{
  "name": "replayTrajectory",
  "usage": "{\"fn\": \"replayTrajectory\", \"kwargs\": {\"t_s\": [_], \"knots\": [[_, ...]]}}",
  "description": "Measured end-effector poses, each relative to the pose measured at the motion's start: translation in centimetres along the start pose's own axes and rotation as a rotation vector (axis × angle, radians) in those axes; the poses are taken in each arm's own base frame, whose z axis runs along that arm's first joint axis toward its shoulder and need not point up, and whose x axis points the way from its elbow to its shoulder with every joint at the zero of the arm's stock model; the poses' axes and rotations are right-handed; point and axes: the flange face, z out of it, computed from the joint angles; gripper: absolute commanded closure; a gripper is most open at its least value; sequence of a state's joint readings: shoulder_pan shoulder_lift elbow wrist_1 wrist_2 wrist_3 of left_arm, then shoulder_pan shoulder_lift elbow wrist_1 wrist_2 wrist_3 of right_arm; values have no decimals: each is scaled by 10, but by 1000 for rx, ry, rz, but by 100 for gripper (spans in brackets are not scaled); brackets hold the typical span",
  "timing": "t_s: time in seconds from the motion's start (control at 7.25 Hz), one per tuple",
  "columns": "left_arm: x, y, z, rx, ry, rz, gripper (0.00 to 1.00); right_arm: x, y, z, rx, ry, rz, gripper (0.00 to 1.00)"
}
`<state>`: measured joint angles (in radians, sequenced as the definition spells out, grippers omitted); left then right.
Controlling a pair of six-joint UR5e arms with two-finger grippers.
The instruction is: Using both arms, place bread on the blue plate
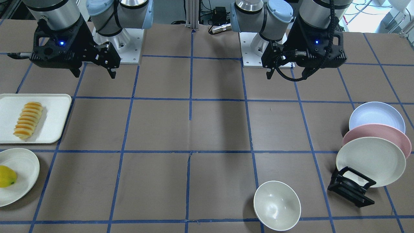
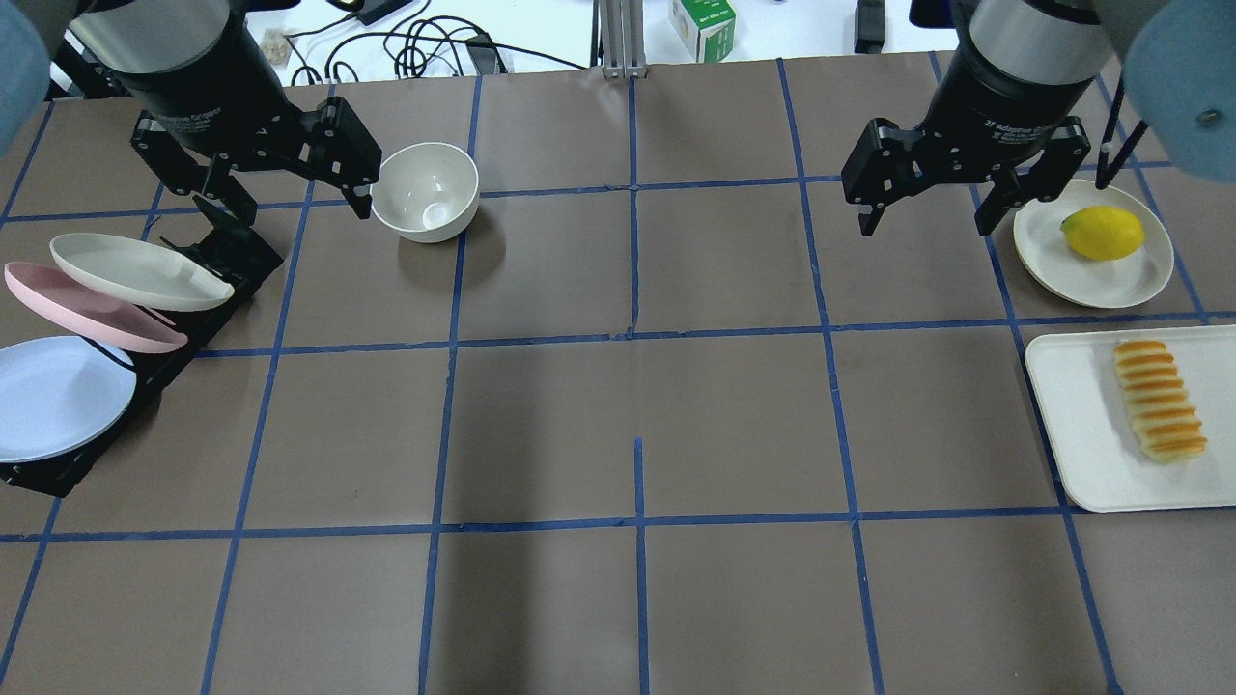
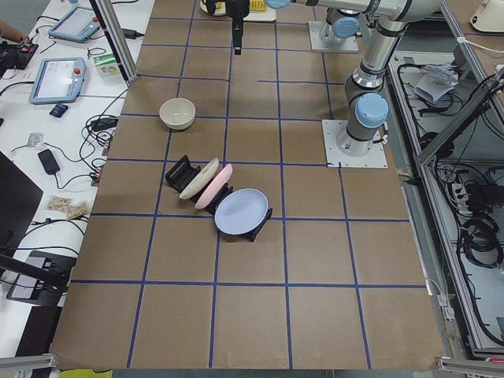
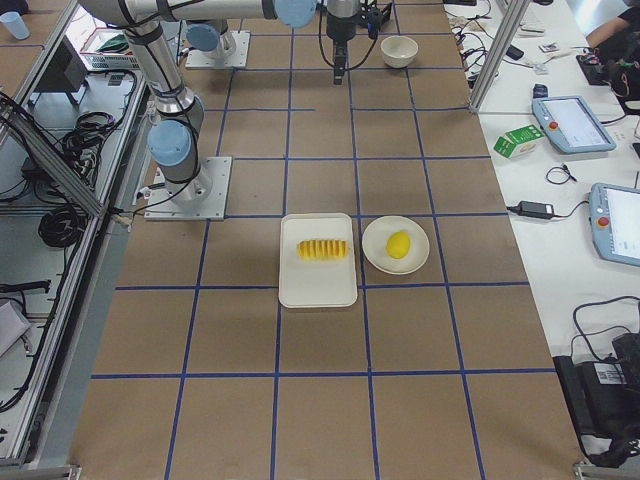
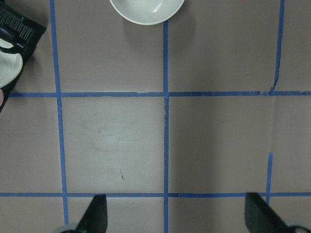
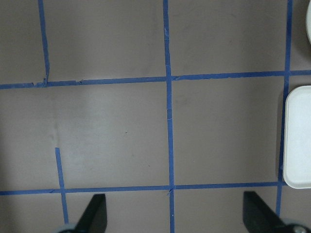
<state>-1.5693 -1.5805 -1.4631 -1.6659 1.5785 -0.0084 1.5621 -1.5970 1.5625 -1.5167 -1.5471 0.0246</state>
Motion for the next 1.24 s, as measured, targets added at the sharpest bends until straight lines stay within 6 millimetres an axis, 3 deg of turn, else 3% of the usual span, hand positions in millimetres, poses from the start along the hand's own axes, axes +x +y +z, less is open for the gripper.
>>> {"fn": "replayTrajectory", "kwargs": {"t_s": [0.97, 1.1, 1.24], "knots": [[0, 0, 2, -5, 0, 2, 0, 6, -2, 1, 3, 3, 13, 0], [-4, -1, 3, -9, -2, -1, 0, 15, -5, 0, 6, 3, 32, 0], [-29, -5, 7, -28, -9, -19, 0, 29, -8, 0, 6, 6, 58, 0]]}}
